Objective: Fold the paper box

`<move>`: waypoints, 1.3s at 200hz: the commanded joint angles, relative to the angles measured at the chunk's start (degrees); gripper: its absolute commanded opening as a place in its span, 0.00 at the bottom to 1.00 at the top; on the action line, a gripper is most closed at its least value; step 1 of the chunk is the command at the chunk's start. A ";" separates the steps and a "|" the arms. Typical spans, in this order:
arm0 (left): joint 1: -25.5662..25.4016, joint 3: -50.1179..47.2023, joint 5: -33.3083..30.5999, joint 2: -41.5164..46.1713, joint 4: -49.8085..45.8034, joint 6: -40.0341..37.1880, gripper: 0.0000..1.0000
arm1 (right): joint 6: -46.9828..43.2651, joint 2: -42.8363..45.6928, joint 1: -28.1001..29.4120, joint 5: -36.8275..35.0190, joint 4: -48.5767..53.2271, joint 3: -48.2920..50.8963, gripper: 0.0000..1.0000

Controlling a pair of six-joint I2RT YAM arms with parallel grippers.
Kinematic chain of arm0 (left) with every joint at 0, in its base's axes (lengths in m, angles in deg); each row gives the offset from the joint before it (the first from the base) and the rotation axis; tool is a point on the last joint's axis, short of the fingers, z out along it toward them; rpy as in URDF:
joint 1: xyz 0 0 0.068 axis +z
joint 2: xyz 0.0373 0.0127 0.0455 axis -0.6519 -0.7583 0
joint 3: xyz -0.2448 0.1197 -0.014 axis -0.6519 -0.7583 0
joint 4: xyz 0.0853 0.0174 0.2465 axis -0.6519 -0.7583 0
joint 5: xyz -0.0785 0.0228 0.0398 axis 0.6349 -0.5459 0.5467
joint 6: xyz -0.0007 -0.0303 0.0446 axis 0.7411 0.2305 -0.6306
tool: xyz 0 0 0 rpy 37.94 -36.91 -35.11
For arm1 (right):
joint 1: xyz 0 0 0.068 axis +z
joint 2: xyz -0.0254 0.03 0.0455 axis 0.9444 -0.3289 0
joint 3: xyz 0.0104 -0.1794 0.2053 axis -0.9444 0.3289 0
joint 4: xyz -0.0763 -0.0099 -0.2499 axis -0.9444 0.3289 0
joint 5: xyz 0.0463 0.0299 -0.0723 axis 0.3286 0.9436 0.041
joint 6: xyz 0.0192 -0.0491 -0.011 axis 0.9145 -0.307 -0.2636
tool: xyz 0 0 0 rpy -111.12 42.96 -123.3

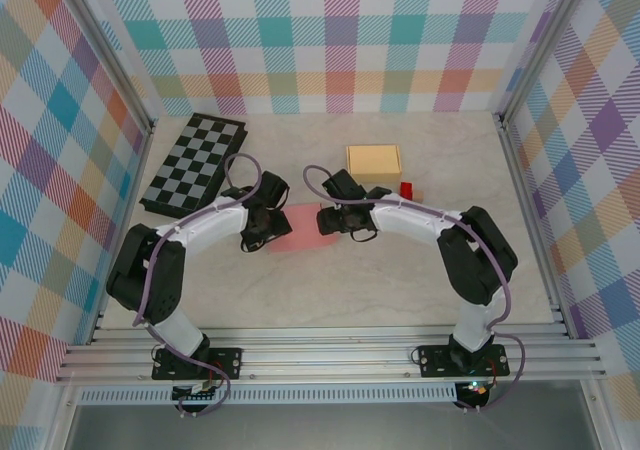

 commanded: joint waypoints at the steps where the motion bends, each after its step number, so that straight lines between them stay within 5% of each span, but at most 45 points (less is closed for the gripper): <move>1: -0.34 -1.82 0.95 -1.41 2.04 -1.76 0.70 | -2.25 -2.01 -0.18 -2.30 0.56 1.00 0.69; 121: -0.35 0.11 -0.27 -1.33 2.98 -3.36 0.70 | 0.05 2.46 -0.10 7.32 -4.55 0.72 0.68; 202: 1.11 4.40 3.67 0.29 3.64 -1.73 0.71 | 0.12 -1.22 -0.14 7.31 -6.41 1.95 0.65; 260: 1.77 4.12 7.08 -0.60 6.44 2.34 0.89 | 0.68 -1.14 -0.18 7.78 -7.38 4.22 0.63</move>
